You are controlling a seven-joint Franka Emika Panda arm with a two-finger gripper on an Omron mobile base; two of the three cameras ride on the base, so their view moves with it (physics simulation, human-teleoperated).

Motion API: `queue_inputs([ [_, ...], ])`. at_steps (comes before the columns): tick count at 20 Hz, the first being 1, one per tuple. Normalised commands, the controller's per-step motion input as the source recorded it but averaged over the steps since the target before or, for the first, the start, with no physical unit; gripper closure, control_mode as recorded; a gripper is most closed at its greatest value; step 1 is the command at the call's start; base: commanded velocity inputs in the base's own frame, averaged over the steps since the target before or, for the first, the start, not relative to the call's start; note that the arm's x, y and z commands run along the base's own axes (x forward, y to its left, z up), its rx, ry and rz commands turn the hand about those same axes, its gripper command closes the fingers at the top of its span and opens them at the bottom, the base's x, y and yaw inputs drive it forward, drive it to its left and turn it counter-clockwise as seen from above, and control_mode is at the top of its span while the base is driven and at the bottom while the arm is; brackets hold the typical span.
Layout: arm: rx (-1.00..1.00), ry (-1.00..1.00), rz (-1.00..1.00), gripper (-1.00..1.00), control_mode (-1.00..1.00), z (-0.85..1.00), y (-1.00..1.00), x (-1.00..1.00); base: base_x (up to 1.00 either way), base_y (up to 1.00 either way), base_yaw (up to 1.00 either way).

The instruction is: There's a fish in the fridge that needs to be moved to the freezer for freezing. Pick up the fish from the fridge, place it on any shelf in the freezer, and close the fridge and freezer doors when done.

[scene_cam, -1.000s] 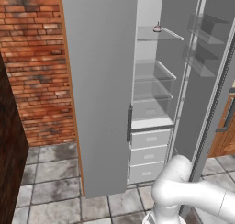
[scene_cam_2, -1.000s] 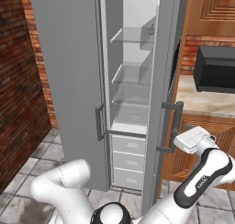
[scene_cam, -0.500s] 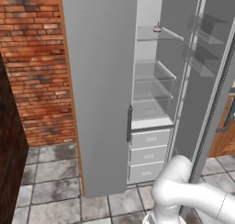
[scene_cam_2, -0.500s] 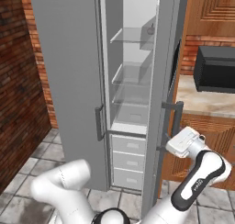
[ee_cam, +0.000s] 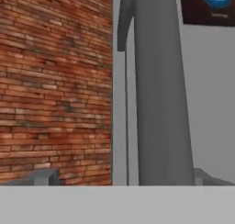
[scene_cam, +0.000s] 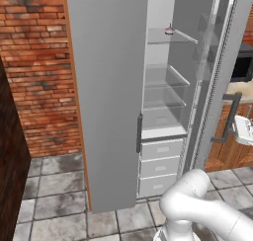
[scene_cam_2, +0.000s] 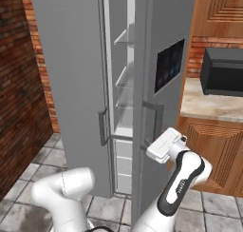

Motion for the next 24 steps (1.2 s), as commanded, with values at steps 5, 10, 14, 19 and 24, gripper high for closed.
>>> queue_inputs([
  [5,-0.09,-0.02,-0.04,-1.00,-1.00,0.00,1.00,0.00,0.00,0.00,0.00],
  [10,-0.07,-0.04,-0.04,-1.00,-1.00,0.08,1.00,0.09,0.00,0.00,0.00],
  [14,-0.06,-0.04,-0.01,-1.00,-1.00,0.20,1.00,0.33,0.00,0.00,0.00],
  [19,-0.11,0.02,0.00,-1.00,-1.00,0.38,1.00,0.42,0.00,0.00,0.00],
  [24,-0.13,0.03,0.00,-1.00,-1.00,0.38,1.00,0.54,0.00,0.00,0.00],
])
